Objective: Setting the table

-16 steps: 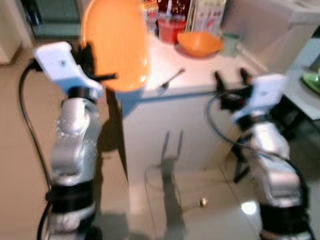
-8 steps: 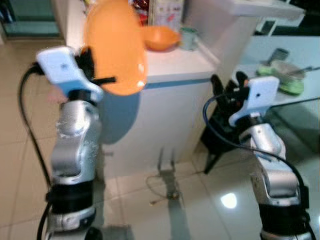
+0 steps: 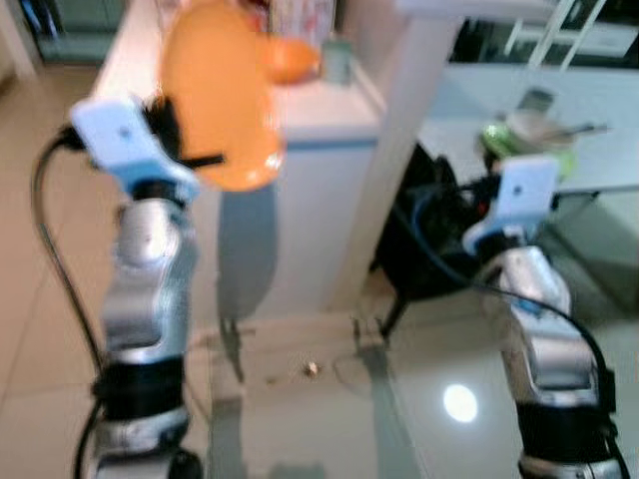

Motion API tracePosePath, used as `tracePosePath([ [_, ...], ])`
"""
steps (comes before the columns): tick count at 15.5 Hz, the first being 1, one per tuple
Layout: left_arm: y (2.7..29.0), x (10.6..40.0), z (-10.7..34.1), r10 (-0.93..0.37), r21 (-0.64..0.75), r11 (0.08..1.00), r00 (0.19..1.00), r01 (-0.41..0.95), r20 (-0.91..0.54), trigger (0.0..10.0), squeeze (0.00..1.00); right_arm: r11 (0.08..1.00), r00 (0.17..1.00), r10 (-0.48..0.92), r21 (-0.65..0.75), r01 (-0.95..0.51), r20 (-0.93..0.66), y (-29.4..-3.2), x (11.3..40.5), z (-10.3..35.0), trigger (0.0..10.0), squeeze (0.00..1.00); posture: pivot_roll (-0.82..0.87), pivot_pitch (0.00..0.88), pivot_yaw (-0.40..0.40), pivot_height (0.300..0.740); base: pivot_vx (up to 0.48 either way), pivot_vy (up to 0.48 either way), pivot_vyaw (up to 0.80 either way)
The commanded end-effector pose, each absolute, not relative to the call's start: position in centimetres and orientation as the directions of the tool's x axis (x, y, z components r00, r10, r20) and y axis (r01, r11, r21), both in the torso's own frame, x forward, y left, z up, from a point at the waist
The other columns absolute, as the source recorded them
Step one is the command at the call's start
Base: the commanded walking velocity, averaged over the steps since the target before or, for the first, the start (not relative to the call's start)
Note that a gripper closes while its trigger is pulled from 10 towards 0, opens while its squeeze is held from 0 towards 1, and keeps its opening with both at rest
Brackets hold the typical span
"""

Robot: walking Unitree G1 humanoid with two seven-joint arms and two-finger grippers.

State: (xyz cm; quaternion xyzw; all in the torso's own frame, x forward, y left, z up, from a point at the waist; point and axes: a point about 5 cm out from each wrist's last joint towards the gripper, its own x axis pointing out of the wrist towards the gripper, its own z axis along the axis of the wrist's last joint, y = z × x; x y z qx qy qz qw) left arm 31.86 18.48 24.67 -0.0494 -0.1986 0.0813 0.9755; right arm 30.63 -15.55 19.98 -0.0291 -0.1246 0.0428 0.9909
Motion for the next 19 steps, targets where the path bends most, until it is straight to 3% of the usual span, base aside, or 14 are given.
tracePosePath([
  [1,17.5,31.9,25.0,0.142,-0.085,0.989,0.901,-0.117,0.411,10.0,0.00,0.996,0.973,0.061,-0.078,-0.045,0.222,-16.2,30.9,19.7,10.0,0.00,0.03,0.000,-0.062,0.740,0.000,-0.480,0.00],
  [9,17.6,32.2,23.3,0.144,-0.029,0.989,0.914,-0.144,0.379,10.0,0.00,0.996,0.981,-0.024,-0.080,0.040,0.194,-17.7,31.1,19.4,10.0,0.00,0.01,0.000,-0.065,0.740,0.000,-0.480,0.37],
  [11,17.1,32.2,23.4,0.128,-0.002,0.990,0.914,-0.138,0.385,10.0,0.00,0.997,0.981,-0.003,-0.073,0.017,0.192,-16.7,31.4,19.2,10.0,0.00,0.02,0.000,-0.068,0.740,0.000,-0.480,0.00],
  [14,17.0,32.0,23.6,0.093,0.020,0.994,0.915,-0.110,0.392,10.0,0.00,1.000,0.986,-0.003,-0.027,0.007,0.165,-16.1,31.3,18.8,10.0,0.00,0.03,0.000,-0.074,0.740,0.000,0.000,0.00],
  [19,15.6,32.0,23.5,-0.016,0.071,0.997,0.914,-0.015,0.405,10.0,0.00,0.999,0.987,-0.053,0.004,0.053,0.151,-17.3,30.9,18.6,10.0,0.00,0.01,0.000,-0.062,0.740,0.114,0.000,-0.77],
])
